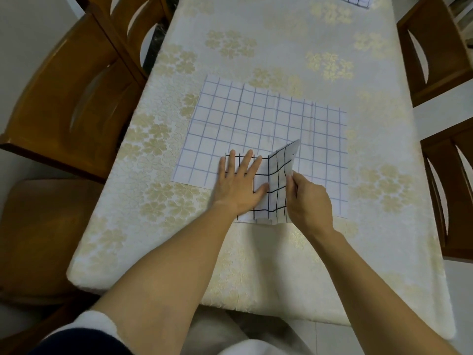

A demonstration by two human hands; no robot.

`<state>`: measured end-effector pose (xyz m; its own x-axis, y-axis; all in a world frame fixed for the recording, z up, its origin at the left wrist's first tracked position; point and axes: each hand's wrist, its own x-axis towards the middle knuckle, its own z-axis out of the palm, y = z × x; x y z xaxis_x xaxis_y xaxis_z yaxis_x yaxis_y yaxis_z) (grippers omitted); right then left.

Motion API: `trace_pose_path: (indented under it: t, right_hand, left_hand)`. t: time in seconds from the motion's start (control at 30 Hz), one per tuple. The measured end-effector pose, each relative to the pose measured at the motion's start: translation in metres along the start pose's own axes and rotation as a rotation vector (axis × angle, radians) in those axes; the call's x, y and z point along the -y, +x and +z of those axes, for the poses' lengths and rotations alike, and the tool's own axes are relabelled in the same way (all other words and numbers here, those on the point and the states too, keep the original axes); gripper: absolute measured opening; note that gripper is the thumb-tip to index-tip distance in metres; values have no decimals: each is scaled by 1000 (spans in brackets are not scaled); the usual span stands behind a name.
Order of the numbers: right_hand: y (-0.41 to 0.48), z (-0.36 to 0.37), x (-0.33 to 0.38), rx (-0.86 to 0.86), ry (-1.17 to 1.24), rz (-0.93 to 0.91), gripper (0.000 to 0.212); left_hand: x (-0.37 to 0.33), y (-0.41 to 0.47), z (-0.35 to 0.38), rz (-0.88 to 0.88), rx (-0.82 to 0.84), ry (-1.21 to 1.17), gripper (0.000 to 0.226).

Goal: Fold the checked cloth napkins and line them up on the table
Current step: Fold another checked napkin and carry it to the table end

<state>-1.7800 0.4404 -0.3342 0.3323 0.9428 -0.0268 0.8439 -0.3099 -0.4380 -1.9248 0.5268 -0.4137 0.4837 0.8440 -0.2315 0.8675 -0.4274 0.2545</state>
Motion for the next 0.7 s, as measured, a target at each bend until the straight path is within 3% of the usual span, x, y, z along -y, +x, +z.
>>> trace_pose_path:
  t: [0.07, 0.17, 0.27, 0.43, 0.57, 0.63, 0.7]
  right_hand:
    - [0, 1, 1, -2, -35, -16, 32]
    - [3, 1, 1, -6, -24, 10, 33]
    - [4, 3, 4, -9, 23, 20, 35]
    - [4, 8, 15, 8, -11, -15, 32]
    - [1, 16, 28, -11, -132, -33, 37]
    - [1, 20, 39, -9, -154, -27, 32]
    - [4, 26, 50, 13, -139, 13, 29]
  left_hand:
    - [7, 1, -11, 6, -12, -139, 75]
    - [15, -7, -21, 124, -143, -46, 77]
    - [11, -16, -17, 220, -25, -56, 86]
    - [8, -15, -9, 137, 69, -166, 98]
    - [19, -20, -17, 78, -87, -390, 68]
    - [27, -24, -27, -63, -223, -542, 43]
    - [30, -27, -40, -208, -226, -766, 35]
